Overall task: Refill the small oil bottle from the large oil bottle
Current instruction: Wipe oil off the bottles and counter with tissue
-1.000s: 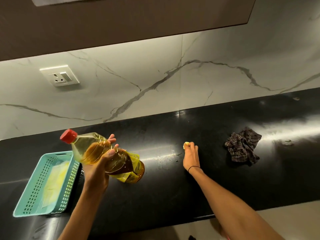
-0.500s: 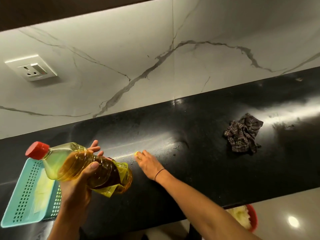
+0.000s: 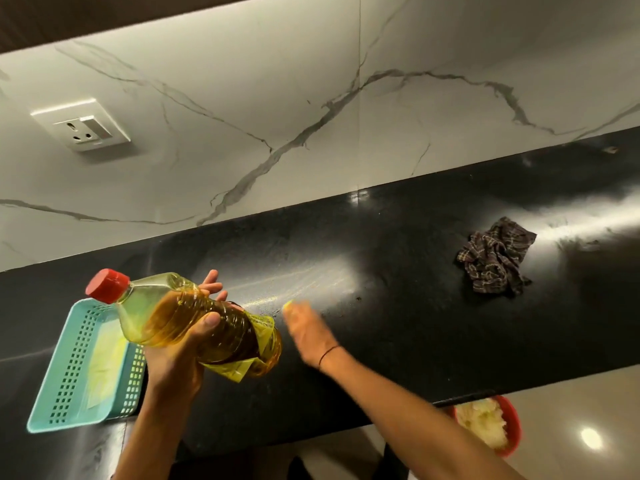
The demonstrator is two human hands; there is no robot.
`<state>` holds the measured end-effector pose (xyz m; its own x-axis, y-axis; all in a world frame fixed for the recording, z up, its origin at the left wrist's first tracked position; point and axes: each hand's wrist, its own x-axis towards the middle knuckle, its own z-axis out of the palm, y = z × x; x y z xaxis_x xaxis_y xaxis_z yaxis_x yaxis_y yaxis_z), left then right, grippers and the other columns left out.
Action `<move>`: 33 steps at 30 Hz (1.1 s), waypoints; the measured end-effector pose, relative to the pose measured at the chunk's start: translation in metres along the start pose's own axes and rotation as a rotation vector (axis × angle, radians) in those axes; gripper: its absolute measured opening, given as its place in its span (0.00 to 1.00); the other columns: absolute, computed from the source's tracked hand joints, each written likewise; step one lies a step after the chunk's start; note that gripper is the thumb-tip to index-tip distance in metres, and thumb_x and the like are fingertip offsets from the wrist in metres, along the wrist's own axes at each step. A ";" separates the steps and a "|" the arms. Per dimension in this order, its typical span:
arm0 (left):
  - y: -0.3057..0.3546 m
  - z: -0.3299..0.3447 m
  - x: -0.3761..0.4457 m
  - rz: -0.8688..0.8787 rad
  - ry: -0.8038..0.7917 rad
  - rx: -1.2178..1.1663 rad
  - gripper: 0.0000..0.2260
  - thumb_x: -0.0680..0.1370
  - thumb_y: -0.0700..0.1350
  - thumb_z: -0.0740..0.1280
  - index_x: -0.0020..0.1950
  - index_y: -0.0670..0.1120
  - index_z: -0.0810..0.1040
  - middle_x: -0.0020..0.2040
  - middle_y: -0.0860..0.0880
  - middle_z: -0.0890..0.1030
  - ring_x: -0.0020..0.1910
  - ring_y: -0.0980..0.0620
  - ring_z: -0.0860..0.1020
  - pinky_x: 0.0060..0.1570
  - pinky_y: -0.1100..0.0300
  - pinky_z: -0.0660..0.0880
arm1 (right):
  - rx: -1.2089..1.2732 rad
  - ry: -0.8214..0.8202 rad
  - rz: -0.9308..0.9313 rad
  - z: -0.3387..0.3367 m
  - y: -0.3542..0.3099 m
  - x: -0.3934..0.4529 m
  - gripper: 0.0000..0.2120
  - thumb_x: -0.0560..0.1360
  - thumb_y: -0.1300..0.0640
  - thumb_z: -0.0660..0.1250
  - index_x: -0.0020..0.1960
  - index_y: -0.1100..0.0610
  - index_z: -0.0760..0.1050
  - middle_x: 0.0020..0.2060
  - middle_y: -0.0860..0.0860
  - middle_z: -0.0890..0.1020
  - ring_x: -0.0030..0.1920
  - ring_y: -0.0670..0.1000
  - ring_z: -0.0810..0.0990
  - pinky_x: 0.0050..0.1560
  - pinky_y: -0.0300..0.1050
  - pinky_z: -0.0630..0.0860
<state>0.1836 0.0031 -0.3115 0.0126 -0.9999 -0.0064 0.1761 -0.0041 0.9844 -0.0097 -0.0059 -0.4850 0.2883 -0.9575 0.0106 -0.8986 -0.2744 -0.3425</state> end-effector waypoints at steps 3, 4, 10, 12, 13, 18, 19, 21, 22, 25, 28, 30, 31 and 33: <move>0.006 -0.003 0.000 0.014 -0.022 0.026 0.28 0.71 0.35 0.65 0.71 0.29 0.71 0.70 0.48 0.83 0.73 0.39 0.78 0.68 0.42 0.77 | 0.032 -0.153 -0.322 0.016 -0.026 -0.020 0.11 0.77 0.72 0.65 0.59 0.69 0.77 0.58 0.65 0.76 0.55 0.62 0.75 0.59 0.59 0.79; 0.008 -0.006 -0.001 0.021 -0.015 0.033 0.28 0.71 0.36 0.65 0.71 0.29 0.71 0.69 0.48 0.83 0.72 0.40 0.79 0.68 0.43 0.78 | -0.021 -0.186 -0.374 0.013 -0.017 -0.024 0.14 0.77 0.71 0.64 0.62 0.69 0.75 0.61 0.64 0.75 0.57 0.62 0.75 0.60 0.57 0.79; 0.010 -0.023 -0.009 0.019 0.037 0.030 0.29 0.71 0.36 0.66 0.72 0.29 0.71 0.71 0.47 0.82 0.70 0.41 0.80 0.67 0.44 0.78 | -0.218 0.071 0.049 -0.041 0.109 -0.020 0.24 0.83 0.67 0.53 0.78 0.61 0.61 0.74 0.57 0.68 0.70 0.56 0.69 0.74 0.45 0.62; 0.009 -0.027 -0.012 0.017 0.045 0.032 0.29 0.71 0.36 0.66 0.72 0.29 0.70 0.71 0.47 0.82 0.70 0.41 0.81 0.67 0.43 0.79 | -0.184 0.173 0.348 -0.056 0.144 -0.026 0.22 0.83 0.67 0.54 0.76 0.60 0.65 0.71 0.57 0.70 0.67 0.56 0.70 0.71 0.46 0.66; 0.008 -0.029 -0.013 0.016 0.048 0.033 0.29 0.71 0.36 0.66 0.72 0.29 0.70 0.71 0.46 0.82 0.70 0.41 0.81 0.66 0.44 0.79 | -0.182 0.204 0.455 -0.058 0.149 -0.029 0.22 0.82 0.67 0.56 0.76 0.61 0.65 0.71 0.57 0.69 0.66 0.56 0.70 0.70 0.46 0.67; 0.005 -0.024 -0.010 0.008 0.004 0.035 0.28 0.71 0.35 0.66 0.71 0.29 0.71 0.70 0.47 0.83 0.72 0.40 0.79 0.68 0.44 0.79 | -0.107 0.091 0.283 -0.019 0.067 -0.028 0.15 0.83 0.67 0.55 0.67 0.68 0.71 0.65 0.65 0.74 0.66 0.64 0.72 0.68 0.54 0.69; 0.005 -0.021 -0.008 0.013 -0.004 0.032 0.28 0.71 0.34 0.66 0.71 0.29 0.71 0.69 0.46 0.83 0.73 0.40 0.78 0.68 0.45 0.79 | -0.058 0.050 0.151 -0.007 0.040 -0.030 0.17 0.83 0.67 0.54 0.70 0.67 0.70 0.66 0.65 0.73 0.66 0.63 0.72 0.70 0.54 0.69; 0.005 -0.016 -0.004 0.029 -0.016 0.034 0.28 0.71 0.34 0.66 0.70 0.27 0.70 0.68 0.46 0.84 0.72 0.40 0.79 0.68 0.48 0.80 | -0.037 -0.068 -0.173 0.012 -0.005 -0.043 0.21 0.82 0.68 0.57 0.74 0.67 0.66 0.69 0.63 0.71 0.66 0.61 0.72 0.71 0.52 0.70; 0.005 -0.014 -0.003 0.035 -0.023 0.037 0.28 0.71 0.34 0.66 0.71 0.27 0.70 0.68 0.46 0.83 0.72 0.40 0.79 0.67 0.48 0.80 | -0.005 -0.136 -0.287 0.017 -0.016 -0.052 0.23 0.80 0.67 0.60 0.75 0.67 0.65 0.68 0.63 0.71 0.65 0.61 0.73 0.69 0.52 0.73; 0.004 -0.011 0.001 0.041 -0.045 0.033 0.28 0.72 0.34 0.66 0.72 0.27 0.69 0.70 0.45 0.82 0.71 0.41 0.80 0.67 0.48 0.80 | -0.043 -0.165 -0.365 0.018 0.003 -0.071 0.25 0.79 0.66 0.64 0.76 0.66 0.67 0.68 0.61 0.75 0.63 0.59 0.75 0.67 0.49 0.76; 0.001 -0.009 0.002 0.030 -0.058 0.040 0.27 0.72 0.34 0.66 0.71 0.27 0.70 0.71 0.44 0.81 0.72 0.43 0.80 0.68 0.48 0.79 | -0.236 0.052 -0.272 -0.014 0.059 -0.064 0.27 0.80 0.67 0.58 0.79 0.65 0.62 0.75 0.60 0.70 0.74 0.60 0.70 0.77 0.50 0.63; -0.002 -0.009 0.002 0.020 -0.064 0.032 0.28 0.72 0.34 0.66 0.71 0.27 0.69 0.71 0.45 0.82 0.73 0.41 0.78 0.69 0.45 0.78 | -0.239 0.157 -0.022 -0.044 0.100 -0.056 0.26 0.76 0.73 0.64 0.74 0.69 0.69 0.69 0.64 0.75 0.67 0.62 0.77 0.72 0.51 0.70; -0.003 -0.009 0.002 0.016 -0.069 0.030 0.28 0.72 0.34 0.66 0.72 0.28 0.69 0.70 0.45 0.82 0.73 0.40 0.78 0.69 0.44 0.78 | -0.206 0.245 0.124 -0.054 0.122 -0.054 0.25 0.72 0.75 0.69 0.69 0.70 0.74 0.63 0.65 0.79 0.59 0.63 0.81 0.64 0.53 0.78; -0.005 -0.007 0.002 0.014 -0.080 0.027 0.27 0.73 0.34 0.67 0.72 0.29 0.70 0.70 0.46 0.83 0.74 0.39 0.77 0.69 0.43 0.77 | -0.139 0.249 0.381 -0.069 0.148 -0.059 0.22 0.77 0.73 0.65 0.71 0.68 0.72 0.64 0.61 0.77 0.60 0.61 0.77 0.63 0.51 0.77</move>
<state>0.1900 0.0012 -0.3174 -0.0640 -0.9977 0.0202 0.1501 0.0104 0.9886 -0.1828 0.0038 -0.4712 -0.1429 -0.9798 0.1397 -0.9656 0.1070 -0.2371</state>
